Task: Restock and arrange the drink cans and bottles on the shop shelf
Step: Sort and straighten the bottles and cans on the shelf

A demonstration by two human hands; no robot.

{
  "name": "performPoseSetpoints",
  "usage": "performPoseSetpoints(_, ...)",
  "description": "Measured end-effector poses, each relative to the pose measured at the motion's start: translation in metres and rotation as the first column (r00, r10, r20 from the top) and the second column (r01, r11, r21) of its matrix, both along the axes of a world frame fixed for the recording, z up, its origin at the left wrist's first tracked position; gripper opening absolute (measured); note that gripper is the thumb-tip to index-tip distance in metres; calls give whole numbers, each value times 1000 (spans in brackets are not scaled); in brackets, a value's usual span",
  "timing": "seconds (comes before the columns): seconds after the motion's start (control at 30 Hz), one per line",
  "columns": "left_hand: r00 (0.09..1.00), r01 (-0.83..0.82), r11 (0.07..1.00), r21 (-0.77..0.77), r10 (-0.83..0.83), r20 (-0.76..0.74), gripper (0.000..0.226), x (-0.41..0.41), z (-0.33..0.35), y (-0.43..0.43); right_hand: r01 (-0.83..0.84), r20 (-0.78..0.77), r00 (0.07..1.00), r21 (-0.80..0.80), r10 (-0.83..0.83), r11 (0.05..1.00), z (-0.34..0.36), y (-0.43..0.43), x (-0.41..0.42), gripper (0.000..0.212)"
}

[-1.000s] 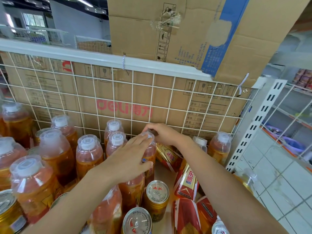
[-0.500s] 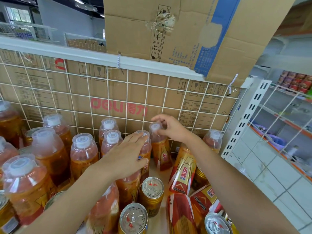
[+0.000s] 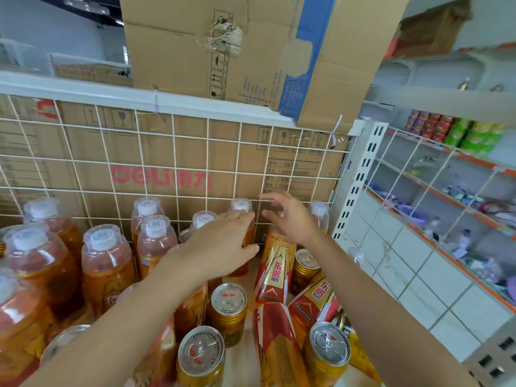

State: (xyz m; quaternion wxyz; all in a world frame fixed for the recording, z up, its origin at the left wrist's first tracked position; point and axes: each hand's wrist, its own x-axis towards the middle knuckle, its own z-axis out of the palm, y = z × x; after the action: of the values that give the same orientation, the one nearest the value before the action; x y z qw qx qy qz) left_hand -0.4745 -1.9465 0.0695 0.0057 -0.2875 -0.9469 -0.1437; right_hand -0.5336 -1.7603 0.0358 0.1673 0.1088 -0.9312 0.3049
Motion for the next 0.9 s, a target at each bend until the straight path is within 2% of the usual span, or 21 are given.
performPoseSetpoints(0.1, 999, 5, 999, 43, -7, 39, 65, -20, -1, 38, 117, -51, 991, -73, -121, 990, -5, 24, 21, 35)
performPoseSetpoints(0.23, 989, 11, 990, 138, -31, 145, 77, -53, -17, 78, 283, -40, 958, -55, -285, 958, -19, 54, 41, 39)
performPoseSetpoints(0.33, 983, 2, 979, 204, -39, 180, 87, -69, -33, 96, 335, -20, 941, -65, -337, 940, -26, 69, 43, 43)
performPoseSetpoints(0.47, 967, -69, 957, 283, -6, 256, 100, -83, -53, 115, 412, -118, 900, -81, -419, 907, -28, 80, 35, 46)
performPoseSetpoints(0.53, 961, -119, 936, 330, 25, 275, 96, -87, -62, 121, 421, -127, 896, -60, -426, 905, -30, 81, 26, 46)
performPoseSetpoints(0.7, 981, -120, 830, 545, 16, 191, 63, -86, -80, 124, 366, -77, 927, -29, -368, 930, -38, 84, 14, 47)
performPoseSetpoints(0.8, 998, -34, 740, 672, -8, 60, 58, -80, -86, 117, 351, -73, 932, -57, -354, 935, -43, 88, 18, 51)
performPoseSetpoints(0.9, 998, 19, 688, 726, 26, -51, 62, -66, -94, 109, 329, -78, 939, -64, -334, 942, -44, 89, 22, 54)
